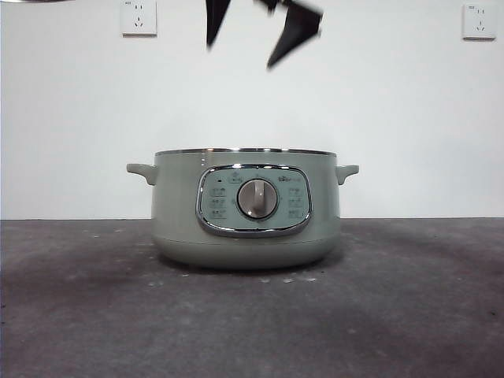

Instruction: Pick up the corn,open the lid,put the corn in the pot,close the lid

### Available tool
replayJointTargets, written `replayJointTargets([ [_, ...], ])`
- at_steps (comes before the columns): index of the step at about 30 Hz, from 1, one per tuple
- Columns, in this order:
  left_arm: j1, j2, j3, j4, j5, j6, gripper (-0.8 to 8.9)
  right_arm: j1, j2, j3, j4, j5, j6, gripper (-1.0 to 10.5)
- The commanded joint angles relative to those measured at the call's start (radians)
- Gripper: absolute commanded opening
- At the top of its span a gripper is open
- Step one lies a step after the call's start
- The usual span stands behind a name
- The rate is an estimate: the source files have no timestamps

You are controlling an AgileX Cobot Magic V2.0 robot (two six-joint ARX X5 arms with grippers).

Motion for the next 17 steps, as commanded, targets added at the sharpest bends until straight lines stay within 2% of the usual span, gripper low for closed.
replayJointTargets([
  [1, 0.003, 0.008, 0.012, 0.071, 0.007, -0.005, -0.08, 0.011, -0.076, 0.006, -0.026, -0.004, 0.015, 5.3],
  [8, 0.003, 0.076, 0.013, 0.149, 0.016, -0.004, -0.08, 0.025, -0.290, -0.013, -0.027, -0.054, 0.011, 4.6],
  [11, 0.003, 0.121, 0.014, 0.202, 0.043, -0.004, -0.08, 0.039, -0.403, -0.056, -0.027, -0.110, 0.008, 4.7],
  [14, -0.001, 0.173, 0.014, 0.265, 0.068, -0.005, -0.08, 0.045, -0.536, -0.150, -0.027, -0.150, 0.006, 4.7],
  [17, -0.013, 0.233, 0.019, 0.327, 0.068, -0.005, -0.08, 0.045, -0.679, -0.290, -0.027, -0.153, 0.002, 4.7],
])
